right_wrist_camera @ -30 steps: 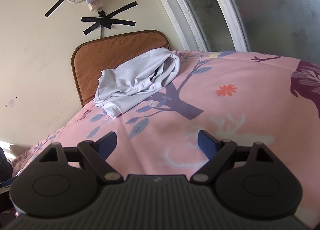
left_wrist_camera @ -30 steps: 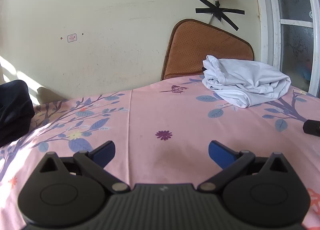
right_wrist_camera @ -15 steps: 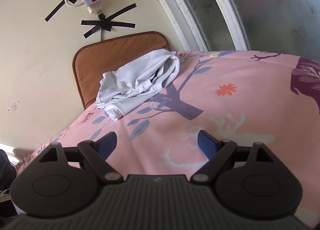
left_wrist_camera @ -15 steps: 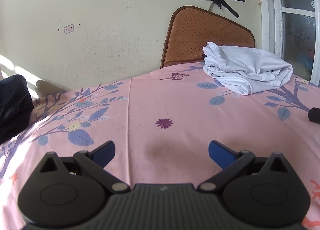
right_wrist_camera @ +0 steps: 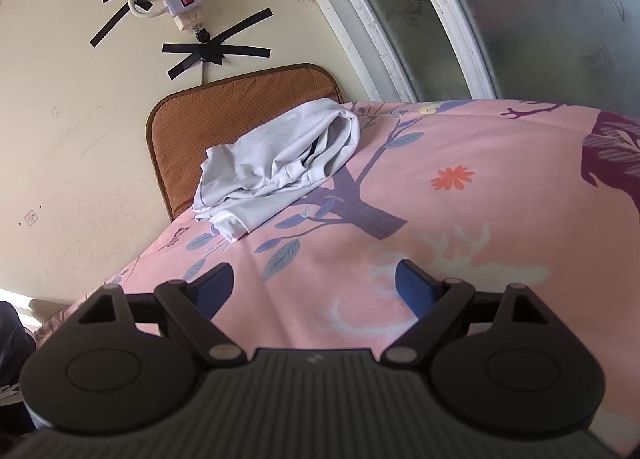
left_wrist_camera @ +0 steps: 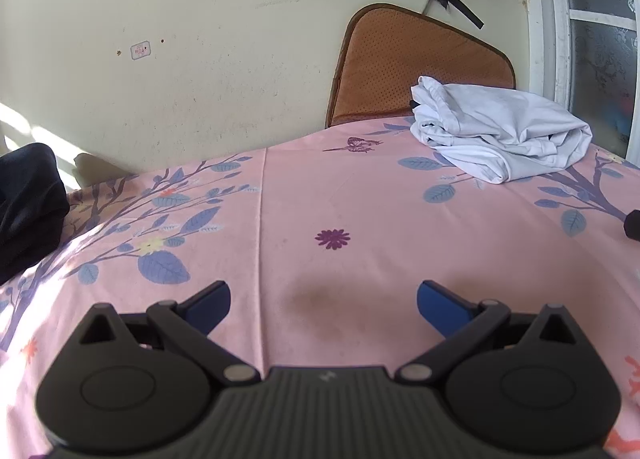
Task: Fold small clothes
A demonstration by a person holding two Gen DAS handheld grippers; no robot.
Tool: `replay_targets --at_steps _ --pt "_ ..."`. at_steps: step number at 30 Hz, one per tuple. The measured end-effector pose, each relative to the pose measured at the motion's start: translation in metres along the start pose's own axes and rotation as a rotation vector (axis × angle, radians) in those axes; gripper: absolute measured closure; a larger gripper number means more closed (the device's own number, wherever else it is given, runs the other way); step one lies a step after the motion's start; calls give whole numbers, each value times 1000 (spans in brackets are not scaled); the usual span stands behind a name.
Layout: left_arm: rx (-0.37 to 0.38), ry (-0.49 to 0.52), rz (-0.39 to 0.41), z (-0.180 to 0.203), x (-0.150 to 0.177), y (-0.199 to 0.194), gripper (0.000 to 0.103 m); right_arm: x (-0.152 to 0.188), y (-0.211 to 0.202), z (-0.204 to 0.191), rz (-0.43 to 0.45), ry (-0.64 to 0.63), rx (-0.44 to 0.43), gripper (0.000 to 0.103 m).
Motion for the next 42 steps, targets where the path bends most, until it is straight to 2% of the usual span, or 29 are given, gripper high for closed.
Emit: replay_targets --at_steps 13,42 --pt "-30 -25 -32 -6 0 5 0 -2 -3 2 23 23 -5 13" --pt "-52 25 -14 -2 1 2 0 -6 -8 5 60 54 -14 13"
Point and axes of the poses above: each gripper's, at about its wrist camera, not at the fingertips, and y roughly the way its jaws point, z to its right, x to its underside, the point moved 5 cm from there along y, roughly the way its jaws point, and after that the axes turned 12 degrees about z, right-handed, at the moved point
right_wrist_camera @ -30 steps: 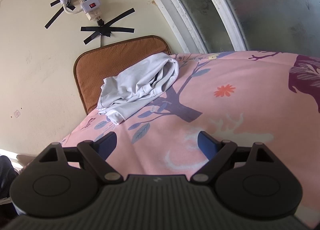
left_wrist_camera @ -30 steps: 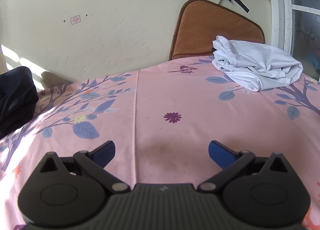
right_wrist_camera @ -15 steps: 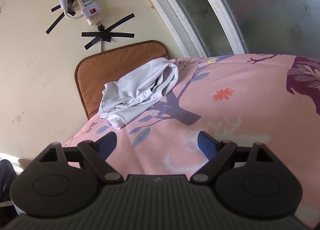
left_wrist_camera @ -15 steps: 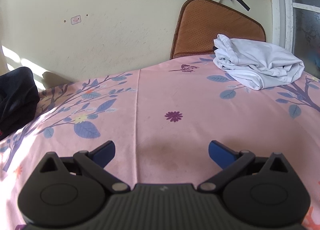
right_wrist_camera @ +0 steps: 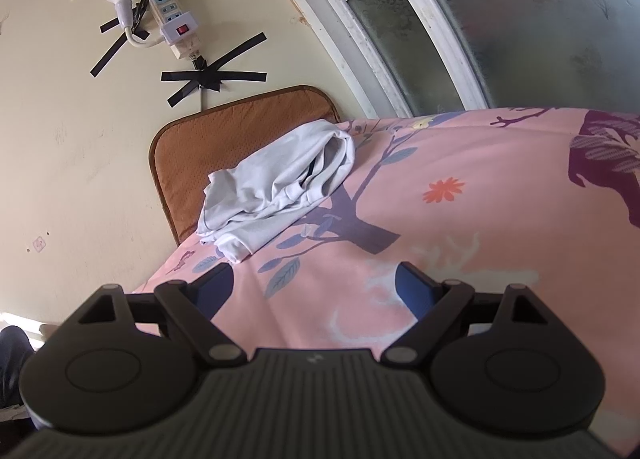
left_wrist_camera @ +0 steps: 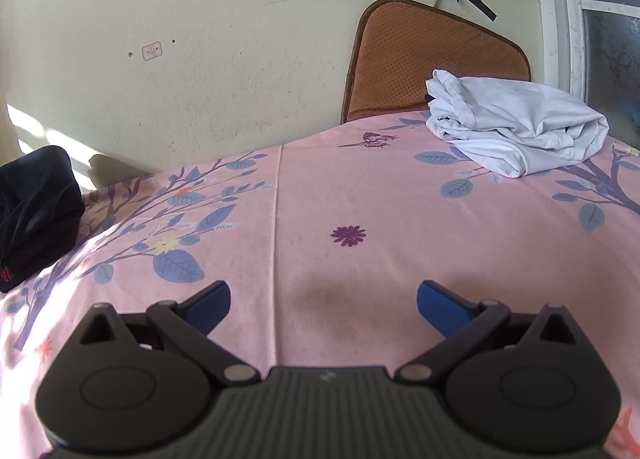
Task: Fold small clothes
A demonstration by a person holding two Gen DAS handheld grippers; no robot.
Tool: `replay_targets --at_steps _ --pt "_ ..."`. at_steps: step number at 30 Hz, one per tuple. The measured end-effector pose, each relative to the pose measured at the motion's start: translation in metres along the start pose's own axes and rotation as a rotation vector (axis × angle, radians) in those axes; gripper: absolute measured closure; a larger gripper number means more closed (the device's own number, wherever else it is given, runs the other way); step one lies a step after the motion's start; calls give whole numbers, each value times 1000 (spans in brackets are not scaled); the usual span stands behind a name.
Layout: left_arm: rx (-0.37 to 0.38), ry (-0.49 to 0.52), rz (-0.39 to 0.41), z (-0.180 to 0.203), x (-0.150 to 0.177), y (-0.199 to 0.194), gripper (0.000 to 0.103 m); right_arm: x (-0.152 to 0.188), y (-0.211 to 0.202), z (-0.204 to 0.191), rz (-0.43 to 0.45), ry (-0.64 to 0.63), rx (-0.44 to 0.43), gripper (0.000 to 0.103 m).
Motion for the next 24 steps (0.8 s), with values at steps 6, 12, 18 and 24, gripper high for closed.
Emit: replay_targets --at_steps 6,12,18,24 --pt "1 4 2 0 0 0 0 0 0 0 0 2 -2 13" --pt "0 5 3 0 0 -1 0 -1 0 2 0 17 2 13" --pt "-1 13 5 0 0 -1 0 0 0 2 -2 15 2 13" --pt "0 9 0 0 0 0 0 0 1 2 -3 15 2 13"
Point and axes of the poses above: each gripper's, at about its wrist camera, not at the fingertips, and y roughly the way its jaws point, z to its right, x to its underside, the point moved 5 cm from there along y, roughly the way its jaws point, and after that the axes turned 12 degrees about z, right-handed, at the moved point
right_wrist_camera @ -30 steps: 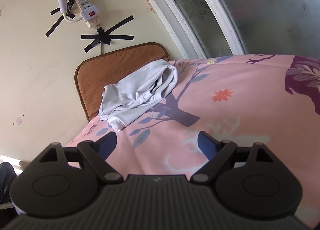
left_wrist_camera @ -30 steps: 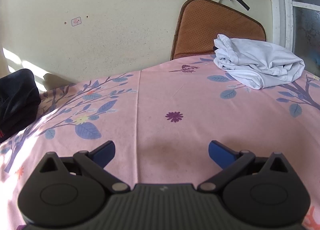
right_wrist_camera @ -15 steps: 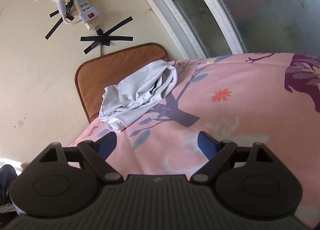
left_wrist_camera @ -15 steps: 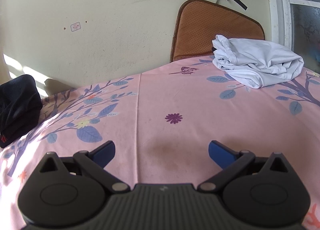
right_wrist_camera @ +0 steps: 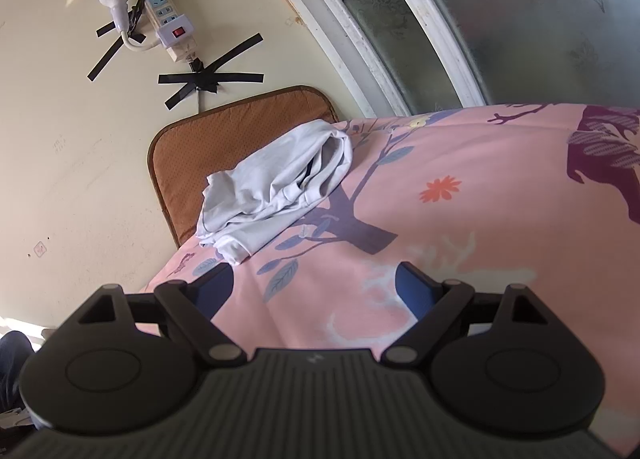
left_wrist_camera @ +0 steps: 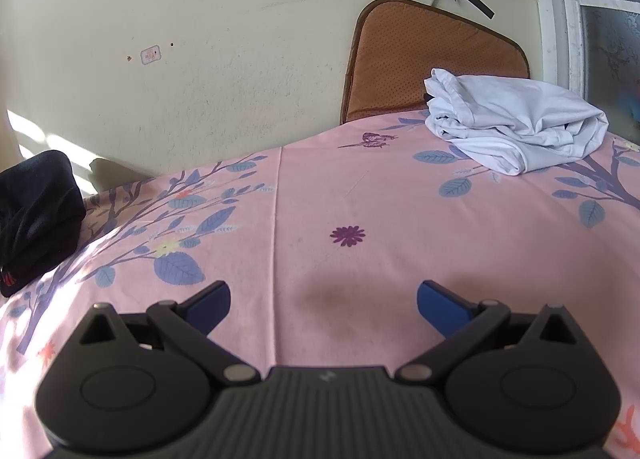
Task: Fold small clothes
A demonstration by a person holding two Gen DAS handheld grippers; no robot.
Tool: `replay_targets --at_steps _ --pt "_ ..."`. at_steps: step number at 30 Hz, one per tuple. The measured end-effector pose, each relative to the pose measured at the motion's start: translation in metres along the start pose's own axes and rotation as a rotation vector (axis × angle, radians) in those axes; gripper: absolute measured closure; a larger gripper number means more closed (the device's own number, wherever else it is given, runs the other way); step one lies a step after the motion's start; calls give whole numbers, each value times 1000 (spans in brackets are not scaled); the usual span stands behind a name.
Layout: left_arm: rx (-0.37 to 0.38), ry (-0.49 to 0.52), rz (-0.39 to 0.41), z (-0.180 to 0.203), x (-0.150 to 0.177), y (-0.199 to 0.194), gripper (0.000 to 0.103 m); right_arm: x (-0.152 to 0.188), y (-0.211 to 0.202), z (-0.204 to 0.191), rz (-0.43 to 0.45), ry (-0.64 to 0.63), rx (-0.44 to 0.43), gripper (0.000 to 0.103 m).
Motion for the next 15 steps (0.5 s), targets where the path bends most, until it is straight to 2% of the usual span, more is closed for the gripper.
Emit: replay_targets --at_steps 15 --pt "-7 -9 -5 -2 0 1 0 -1 1 1 5 3 -2 13"
Point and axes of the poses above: each gripper's, at about its wrist camera, not at the fingertips, and y roughly the way its jaws point, z to its right, x to its underside, the point moved 5 cm from there along y, roughly the way its jaws point, and after that the axes turned 12 degrees about z, right-handed, at the moved point
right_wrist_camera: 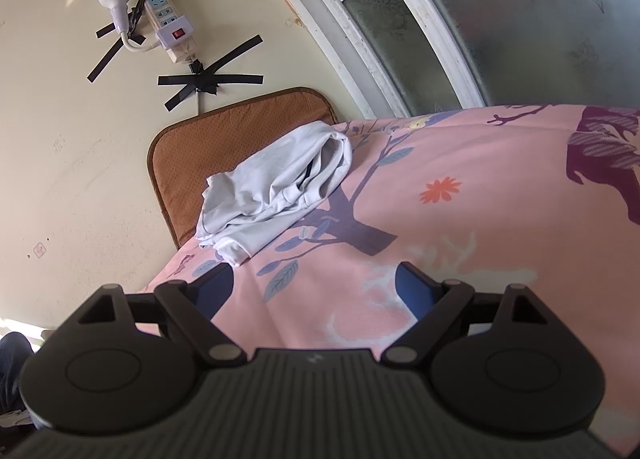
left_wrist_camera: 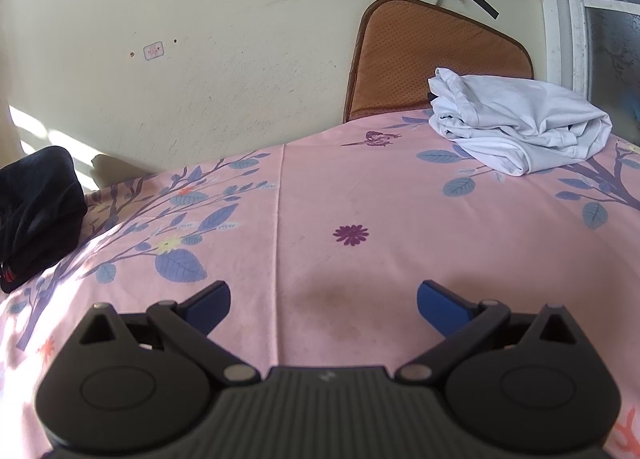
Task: Fold small clothes
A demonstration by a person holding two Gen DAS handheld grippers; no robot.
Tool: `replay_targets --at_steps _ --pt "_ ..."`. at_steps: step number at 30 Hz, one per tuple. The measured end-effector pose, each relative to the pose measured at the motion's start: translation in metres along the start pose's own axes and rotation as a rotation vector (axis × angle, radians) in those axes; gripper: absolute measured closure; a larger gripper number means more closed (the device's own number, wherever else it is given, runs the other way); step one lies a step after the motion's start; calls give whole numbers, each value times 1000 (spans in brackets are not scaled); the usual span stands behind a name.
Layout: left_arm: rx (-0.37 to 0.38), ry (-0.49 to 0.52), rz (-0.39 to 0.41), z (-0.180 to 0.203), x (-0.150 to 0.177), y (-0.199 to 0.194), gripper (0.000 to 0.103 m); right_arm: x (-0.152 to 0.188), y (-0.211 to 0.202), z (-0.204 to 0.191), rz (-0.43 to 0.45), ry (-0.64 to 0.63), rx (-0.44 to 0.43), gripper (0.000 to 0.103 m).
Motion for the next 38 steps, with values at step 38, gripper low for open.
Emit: replay_targets --at_steps 38 --pt "34 10 33 5 -2 -4 0 0 1 0 -3 -8 -6 13"
Point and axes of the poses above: each gripper's, at about its wrist camera, not at the fingertips, and y roughly the way its jaws point, z to its right, x to its underside, the point moved 5 cm from there along y, roughly the way its jaws point, and after that the axes turned 12 degrees about z, right-handed, at the moved point
